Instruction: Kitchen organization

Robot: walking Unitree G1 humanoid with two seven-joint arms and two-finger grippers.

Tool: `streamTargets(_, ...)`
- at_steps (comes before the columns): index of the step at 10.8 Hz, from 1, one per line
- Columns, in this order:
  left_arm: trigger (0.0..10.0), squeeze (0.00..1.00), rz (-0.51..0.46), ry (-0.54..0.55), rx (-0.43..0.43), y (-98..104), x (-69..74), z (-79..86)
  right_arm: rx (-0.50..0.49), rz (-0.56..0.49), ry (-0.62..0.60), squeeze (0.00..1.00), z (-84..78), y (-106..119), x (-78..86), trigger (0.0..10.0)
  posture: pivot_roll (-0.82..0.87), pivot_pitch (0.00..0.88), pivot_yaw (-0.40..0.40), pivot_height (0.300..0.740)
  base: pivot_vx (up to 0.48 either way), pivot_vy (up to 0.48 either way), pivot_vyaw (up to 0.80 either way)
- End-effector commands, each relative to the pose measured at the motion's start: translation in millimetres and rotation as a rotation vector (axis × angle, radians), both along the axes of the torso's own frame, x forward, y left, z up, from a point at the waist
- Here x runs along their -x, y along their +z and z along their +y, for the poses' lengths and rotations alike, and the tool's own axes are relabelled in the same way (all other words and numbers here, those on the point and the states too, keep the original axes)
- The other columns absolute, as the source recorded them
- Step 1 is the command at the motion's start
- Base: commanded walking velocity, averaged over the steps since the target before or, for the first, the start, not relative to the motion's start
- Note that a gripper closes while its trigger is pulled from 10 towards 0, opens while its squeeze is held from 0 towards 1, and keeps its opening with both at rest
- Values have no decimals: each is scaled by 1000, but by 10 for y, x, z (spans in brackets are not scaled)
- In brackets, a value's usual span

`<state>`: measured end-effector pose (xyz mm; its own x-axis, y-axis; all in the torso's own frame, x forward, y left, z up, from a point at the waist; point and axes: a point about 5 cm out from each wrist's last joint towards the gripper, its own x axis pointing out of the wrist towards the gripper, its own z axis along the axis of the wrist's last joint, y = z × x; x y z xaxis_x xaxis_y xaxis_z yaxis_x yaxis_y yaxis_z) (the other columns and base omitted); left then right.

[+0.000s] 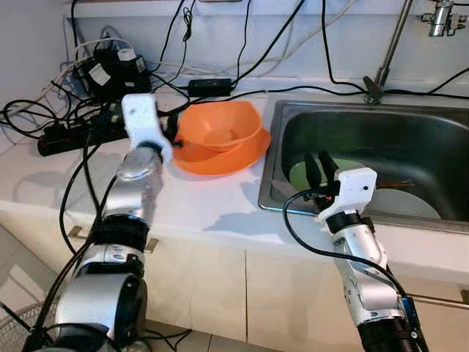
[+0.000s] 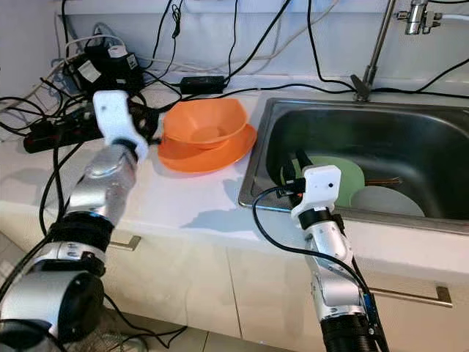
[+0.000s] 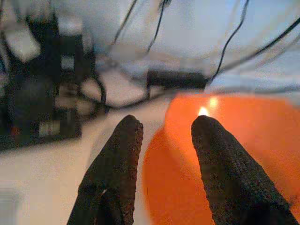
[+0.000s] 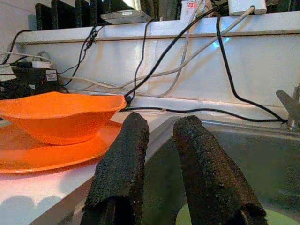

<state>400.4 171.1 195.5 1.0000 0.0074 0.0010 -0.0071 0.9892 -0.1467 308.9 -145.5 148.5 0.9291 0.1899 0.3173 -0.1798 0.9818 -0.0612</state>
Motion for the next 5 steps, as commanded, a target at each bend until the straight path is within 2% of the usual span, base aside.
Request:
streamTargets(1, 10000, 0, 32, -4, 62, -21, -18, 28, 5, -1, 16, 0, 47, 10, 1, 10000, 3, 0, 91, 740, 0, 0, 0)
streamTargets(2, 10000, 1000, 36, 17, 90, -26, -26, 38, 4, -3, 15, 0, 46, 20, -1, 10000, 3, 0, 89, 740, 0, 0, 0)
streamTargets(4, 10000, 1000, 51, -41, 150, -25, -50, -13, 6, -2, 12, 0, 34, 20, 2, 10000, -3, 0, 90, 740, 0, 0, 0)
streamTargets(5, 10000, 0, 4, -89, 178, 59, -59, -76, 6, -4, 13, 0, 36, 27, -3, 10000, -4, 0, 90, 740, 0, 0, 0)
